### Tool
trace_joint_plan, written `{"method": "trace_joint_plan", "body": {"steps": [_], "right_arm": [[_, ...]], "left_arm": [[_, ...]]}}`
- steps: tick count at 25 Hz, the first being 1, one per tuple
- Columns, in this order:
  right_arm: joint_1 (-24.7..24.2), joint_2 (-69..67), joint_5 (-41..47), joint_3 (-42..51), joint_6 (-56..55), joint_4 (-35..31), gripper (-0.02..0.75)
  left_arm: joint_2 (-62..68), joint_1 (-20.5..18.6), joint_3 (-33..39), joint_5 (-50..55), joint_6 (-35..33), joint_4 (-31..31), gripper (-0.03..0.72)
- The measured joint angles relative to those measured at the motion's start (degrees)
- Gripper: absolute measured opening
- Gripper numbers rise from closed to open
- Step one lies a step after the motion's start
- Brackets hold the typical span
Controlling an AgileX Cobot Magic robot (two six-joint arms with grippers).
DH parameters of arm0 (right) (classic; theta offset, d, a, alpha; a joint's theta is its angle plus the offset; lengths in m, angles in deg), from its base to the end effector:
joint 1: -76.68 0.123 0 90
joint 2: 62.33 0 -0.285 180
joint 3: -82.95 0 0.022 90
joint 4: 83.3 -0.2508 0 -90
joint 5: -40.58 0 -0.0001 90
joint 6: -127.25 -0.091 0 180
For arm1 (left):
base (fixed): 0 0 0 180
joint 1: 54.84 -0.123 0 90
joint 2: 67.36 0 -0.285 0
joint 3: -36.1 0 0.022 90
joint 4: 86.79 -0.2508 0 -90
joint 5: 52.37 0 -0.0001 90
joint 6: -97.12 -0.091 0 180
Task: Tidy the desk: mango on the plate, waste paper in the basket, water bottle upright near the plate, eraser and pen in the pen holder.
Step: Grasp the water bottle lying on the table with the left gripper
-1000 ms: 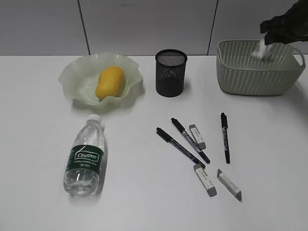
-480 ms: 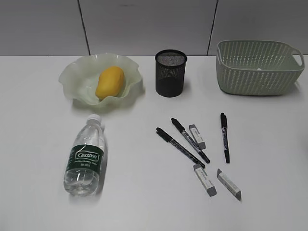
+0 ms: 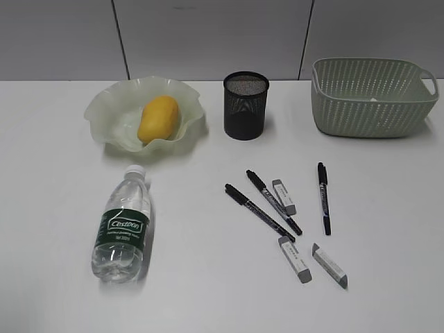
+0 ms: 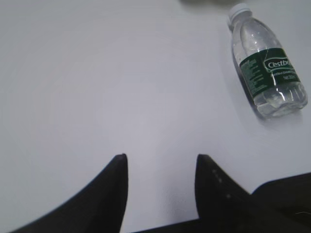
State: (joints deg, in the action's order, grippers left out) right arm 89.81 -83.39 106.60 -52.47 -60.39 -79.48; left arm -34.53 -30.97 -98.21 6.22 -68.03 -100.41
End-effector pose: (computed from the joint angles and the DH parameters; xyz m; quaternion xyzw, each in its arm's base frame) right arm 0.0220 -0.0006 0.2885 -0.0436 0.9108 0.0410 0.4085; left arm 0.0653 -0.0089 0.2844 0.0931 0.9197 -0.0102 0.3812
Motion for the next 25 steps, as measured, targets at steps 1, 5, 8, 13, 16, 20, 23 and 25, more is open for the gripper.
{"method": "trace_joint_plan", "body": {"steps": [1,5,8,13,16,20,23,25], "right_arm": [[0.00,2.60,0.12,0.58,0.40,-0.15,0.489],[0.00,9.37,-2.37,1.73,2.39,-0.78,0.488],[0.00,11.56,-5.01,3.22,2.99,-1.25,0.486],[0.00,11.67,-6.16,3.46,3.68,-1.92,0.482],[0.00,11.67,-6.16,3.46,3.69,-1.93,0.474],[0.00,11.67,-6.18,3.46,3.74,-1.98,0.464],[0.00,11.67,-6.18,3.46,3.74,-1.98,0.462],[0.00,11.67,-6.18,3.46,3.74,-1.98,0.461]], "left_arm": [[2.25,0.00,-0.34,-1.56,0.00,0.00,0.340],[13.20,0.00,-1.63,-9.04,0.00,1.02,0.342],[24.38,0.12,-3.38,-15.49,0.00,3.63,0.375],[38.98,3.84,-9.60,-25.51,0.00,4.54,0.438],[49.60,7.52,-15.97,-26.33,0.00,4.43,0.465],[65.60,7.59,-26.22,-24.25,2.43,4.71,0.594],[76.01,6.59,-33.66,-20.40,3.69,4.84,0.645],[81.21,6.38,-37.55,-17.57,5.48,4.88,0.652]]}}
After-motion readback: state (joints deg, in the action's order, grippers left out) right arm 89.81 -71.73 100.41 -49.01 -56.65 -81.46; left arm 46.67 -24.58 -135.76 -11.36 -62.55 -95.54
